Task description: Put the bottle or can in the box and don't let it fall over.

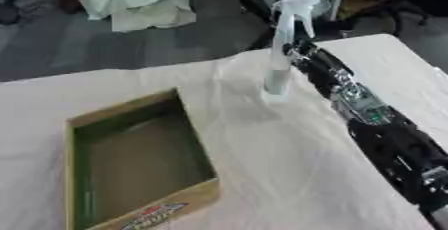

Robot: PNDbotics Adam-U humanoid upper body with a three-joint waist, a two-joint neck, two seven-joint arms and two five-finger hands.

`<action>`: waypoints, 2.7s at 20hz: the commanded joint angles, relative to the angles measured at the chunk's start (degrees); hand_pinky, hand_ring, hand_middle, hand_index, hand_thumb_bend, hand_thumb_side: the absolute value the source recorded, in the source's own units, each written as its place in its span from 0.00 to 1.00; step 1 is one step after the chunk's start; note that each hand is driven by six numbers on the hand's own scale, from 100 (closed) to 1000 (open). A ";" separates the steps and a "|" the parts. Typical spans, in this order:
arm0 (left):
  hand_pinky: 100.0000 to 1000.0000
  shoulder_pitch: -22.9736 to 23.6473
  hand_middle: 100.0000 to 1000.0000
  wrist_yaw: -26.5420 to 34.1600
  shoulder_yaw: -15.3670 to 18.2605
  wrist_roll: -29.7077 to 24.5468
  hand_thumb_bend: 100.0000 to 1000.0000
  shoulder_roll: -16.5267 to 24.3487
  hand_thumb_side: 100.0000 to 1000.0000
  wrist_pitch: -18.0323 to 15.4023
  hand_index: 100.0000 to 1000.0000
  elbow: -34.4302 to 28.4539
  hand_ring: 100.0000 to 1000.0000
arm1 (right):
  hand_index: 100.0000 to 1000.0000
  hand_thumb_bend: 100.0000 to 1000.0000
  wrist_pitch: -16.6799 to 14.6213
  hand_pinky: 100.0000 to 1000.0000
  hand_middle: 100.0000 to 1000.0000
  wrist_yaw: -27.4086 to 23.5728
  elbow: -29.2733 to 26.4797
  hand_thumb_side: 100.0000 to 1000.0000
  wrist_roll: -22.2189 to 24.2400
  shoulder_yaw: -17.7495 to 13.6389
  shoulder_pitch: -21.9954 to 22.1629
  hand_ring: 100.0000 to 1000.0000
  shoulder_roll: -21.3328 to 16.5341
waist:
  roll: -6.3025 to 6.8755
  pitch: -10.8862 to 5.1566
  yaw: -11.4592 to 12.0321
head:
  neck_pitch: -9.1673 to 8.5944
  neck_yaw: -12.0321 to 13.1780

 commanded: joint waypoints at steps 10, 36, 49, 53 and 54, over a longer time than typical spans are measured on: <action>1.00 -0.47 1.00 -0.53 -0.04 -0.41 0.00 0.24 0.92 -0.02 0.77 -0.93 0.86 | 1.00 0.00 0.76 0.98 1.00 -1.17 -1.77 0.52 -0.06 -0.15 -1.27 0.98 -2.17 | -0.25 -0.43 0.28 | -1.03 -0.06; 1.00 -1.13 1.00 -1.29 -0.19 -0.98 0.00 -0.30 0.93 -0.06 0.77 -0.97 0.86 | 1.00 0.00 0.59 0.98 1.00 1.25 -2.48 0.52 1.62 -0.42 -1.84 0.99 -4.21 | 0.21 1.52 0.44 | -3.10 -0.02; 1.00 -1.44 1.00 -1.39 -0.30 -1.40 0.01 -0.33 0.93 0.04 0.77 -0.98 0.86 | 0.98 0.00 0.43 0.98 1.00 0.06 -3.86 0.51 2.07 -0.46 -2.48 0.97 -5.03 | 0.04 1.99 0.82 | -3.64 -0.12; 1.00 -1.56 1.00 -1.43 -0.30 -1.46 0.01 -0.37 0.93 0.07 0.77 -0.97 0.86 | 0.98 0.00 0.42 0.98 1.00 0.06 -4.05 0.51 2.61 -0.43 -2.68 0.98 -5.20 | -0.02 2.21 0.98 | -3.95 -0.26; 1.00 -1.57 1.00 -1.45 -0.30 -1.48 0.01 -0.35 0.94 0.06 0.77 -0.98 0.86 | 0.98 0.00 0.42 0.98 1.00 0.06 -4.08 0.51 2.75 -0.41 -2.72 0.98 -5.22 | -0.04 2.27 1.01 | -4.02 -0.28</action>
